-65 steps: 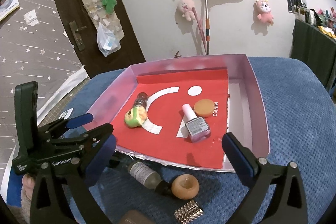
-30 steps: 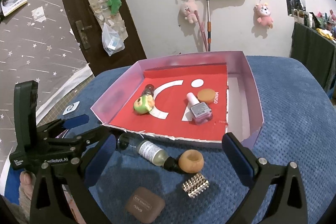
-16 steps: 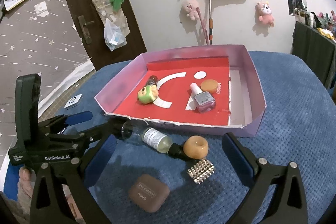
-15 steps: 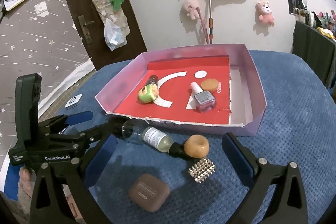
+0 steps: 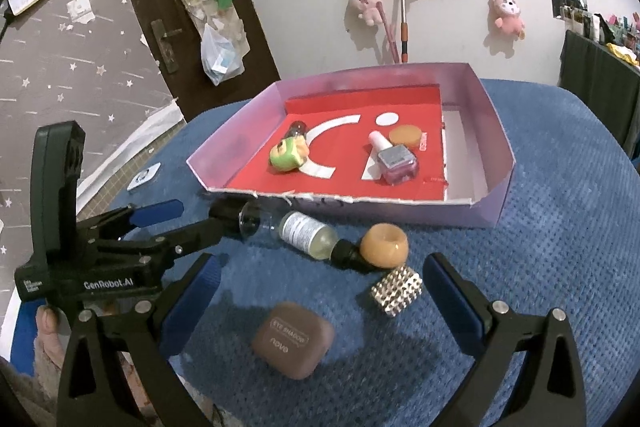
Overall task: Organize rigid objects
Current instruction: 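Move the left tool to the black bottle cap while the right tool approaches the brown eye shadow case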
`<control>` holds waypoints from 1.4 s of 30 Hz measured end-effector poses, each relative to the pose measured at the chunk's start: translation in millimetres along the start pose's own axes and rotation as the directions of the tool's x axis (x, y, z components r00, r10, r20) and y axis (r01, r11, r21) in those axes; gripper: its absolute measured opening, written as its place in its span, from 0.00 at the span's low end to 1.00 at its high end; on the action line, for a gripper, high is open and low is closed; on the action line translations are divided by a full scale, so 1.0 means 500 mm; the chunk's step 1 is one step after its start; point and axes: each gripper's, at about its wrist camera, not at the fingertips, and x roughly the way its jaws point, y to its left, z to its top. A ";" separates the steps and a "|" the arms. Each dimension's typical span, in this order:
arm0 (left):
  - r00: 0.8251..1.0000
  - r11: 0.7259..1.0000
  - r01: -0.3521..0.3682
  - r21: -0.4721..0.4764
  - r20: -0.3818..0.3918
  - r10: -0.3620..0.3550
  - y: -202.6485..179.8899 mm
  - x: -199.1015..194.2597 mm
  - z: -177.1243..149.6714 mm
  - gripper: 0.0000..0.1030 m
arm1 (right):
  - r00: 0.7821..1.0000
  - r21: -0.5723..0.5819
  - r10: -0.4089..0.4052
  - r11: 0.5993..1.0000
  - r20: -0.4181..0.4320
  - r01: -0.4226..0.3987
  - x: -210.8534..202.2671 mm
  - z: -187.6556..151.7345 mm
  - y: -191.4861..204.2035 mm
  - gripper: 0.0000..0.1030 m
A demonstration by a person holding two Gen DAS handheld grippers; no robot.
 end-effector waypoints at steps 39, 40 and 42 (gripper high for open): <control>0.997 0.991 -0.060 -0.118 -0.053 0.054 0.069 0.073 -0.019 0.89 | 0.993 -0.124 -0.025 0.992 -0.115 0.011 0.066 -0.103 0.080 0.82; 0.997 0.990 -0.065 -0.127 -0.055 0.058 0.078 0.073 -0.021 0.89 | 0.993 -0.122 -0.023 0.992 -0.115 0.009 0.067 -0.103 0.080 0.82; 0.996 0.988 -0.071 -0.134 -0.054 0.065 0.084 0.072 -0.019 0.89 | 0.993 -0.119 -0.020 0.993 -0.116 0.006 0.067 -0.103 0.079 0.82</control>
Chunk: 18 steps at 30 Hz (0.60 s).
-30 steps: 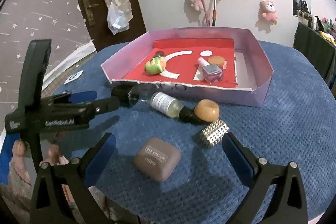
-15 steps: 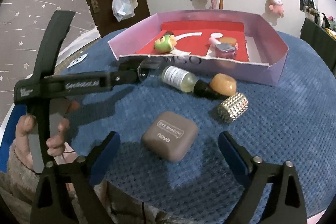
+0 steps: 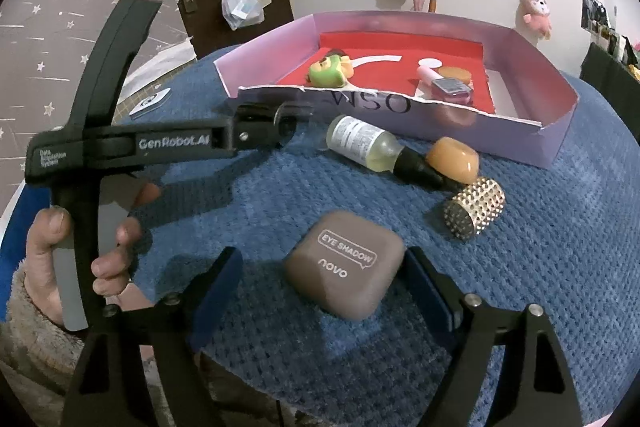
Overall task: Organize rigid objects
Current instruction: 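Move the left tool to the black bottle cap while the right tool approaches the brown eye shadow case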
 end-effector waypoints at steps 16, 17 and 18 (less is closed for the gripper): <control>1.000 1.000 0.007 0.010 -0.010 -0.007 -0.039 0.023 0.017 0.87 | 1.000 -0.015 -0.019 1.000 -0.002 0.019 0.008 0.003 0.004 0.82; 1.000 1.000 0.000 0.006 -0.009 0.000 -0.037 0.023 0.017 0.87 | 1.000 -0.015 -0.019 1.000 -0.003 0.019 0.008 0.003 0.004 0.82; 1.000 1.000 -0.008 0.002 -0.010 0.008 -0.035 0.023 0.018 0.87 | 1.000 -0.016 -0.020 1.000 -0.003 0.019 0.008 0.002 0.005 0.82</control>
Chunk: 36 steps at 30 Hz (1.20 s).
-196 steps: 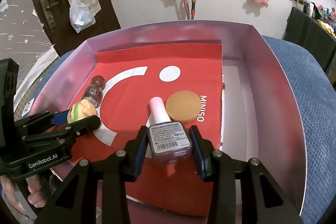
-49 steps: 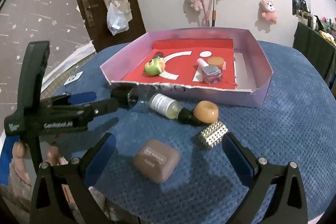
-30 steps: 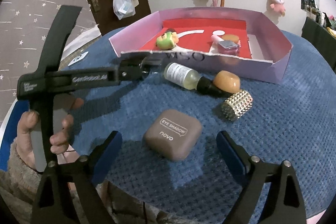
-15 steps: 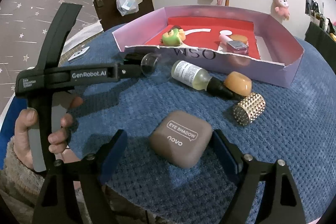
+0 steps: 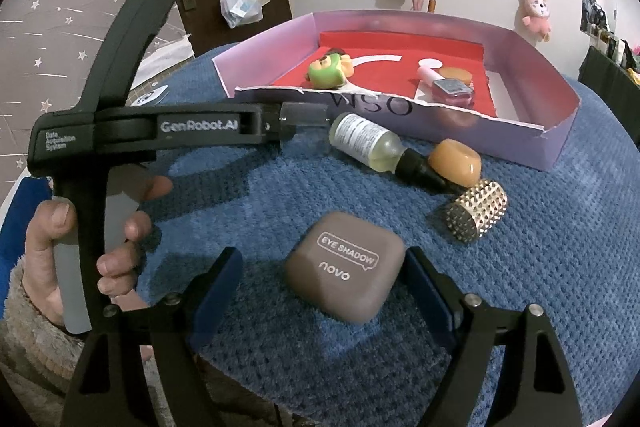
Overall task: Organize rigid objects
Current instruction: 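Move the left tool to the black bottle cap while the right tool approaches the brown eye shadow case, then close the left tool on the black cap while the right tool grasps the eye shadow case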
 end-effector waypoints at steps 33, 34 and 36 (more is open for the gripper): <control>0.997 0.995 0.066 -0.081 0.032 -0.064 0.043 -0.059 -0.025 0.38 | 0.998 -0.013 -0.018 1.000 0.057 0.019 -0.020 0.029 0.006 0.58; 0.997 0.995 0.067 -0.076 0.036 -0.065 0.040 -0.062 -0.026 0.38 | 0.998 -0.010 -0.017 1.000 0.061 0.017 -0.022 0.030 0.006 0.58; 0.997 0.996 0.065 -0.059 0.048 -0.062 0.032 -0.071 -0.026 0.38 | 0.997 -0.010 -0.018 1.000 0.070 0.019 -0.028 0.034 0.005 0.58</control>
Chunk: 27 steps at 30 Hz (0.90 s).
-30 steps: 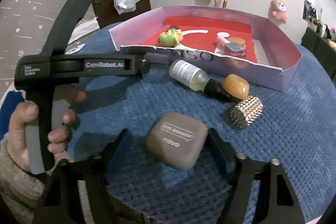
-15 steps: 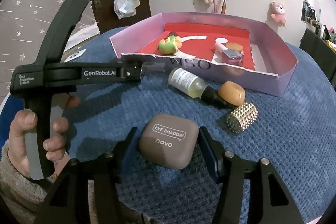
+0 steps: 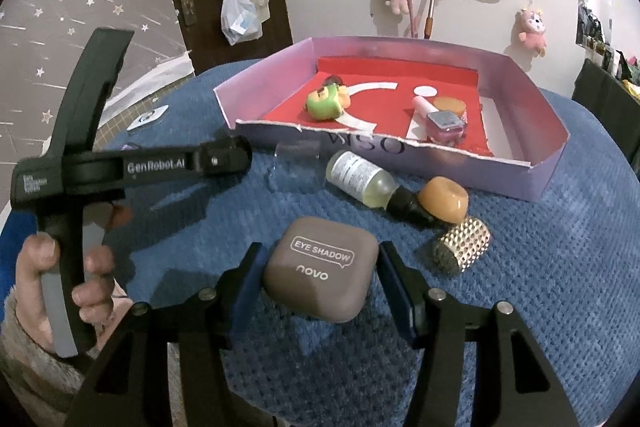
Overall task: Organize rigid objects
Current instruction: 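Close the left tool on the black cap while the right tool grasps the eye shadow case, then lift and carry the black cap and eye shadow case over the red box with both tools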
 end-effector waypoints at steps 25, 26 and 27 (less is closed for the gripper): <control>0.996 0.997 0.057 0.055 0.060 -0.060 -0.050 -0.043 0.026 0.38 | 0.996 -0.005 0.017 1.000 0.084 -0.016 -0.037 0.059 -0.016 0.58; 0.996 0.997 0.058 0.057 0.061 -0.061 -0.051 -0.042 0.027 0.38 | 0.996 -0.005 0.017 1.000 0.087 -0.016 -0.038 0.063 -0.018 0.58; 0.996 0.997 0.059 0.058 0.062 -0.062 -0.053 -0.042 0.030 0.38 | 0.996 -0.004 0.017 1.000 0.090 -0.017 -0.039 0.066 -0.020 0.58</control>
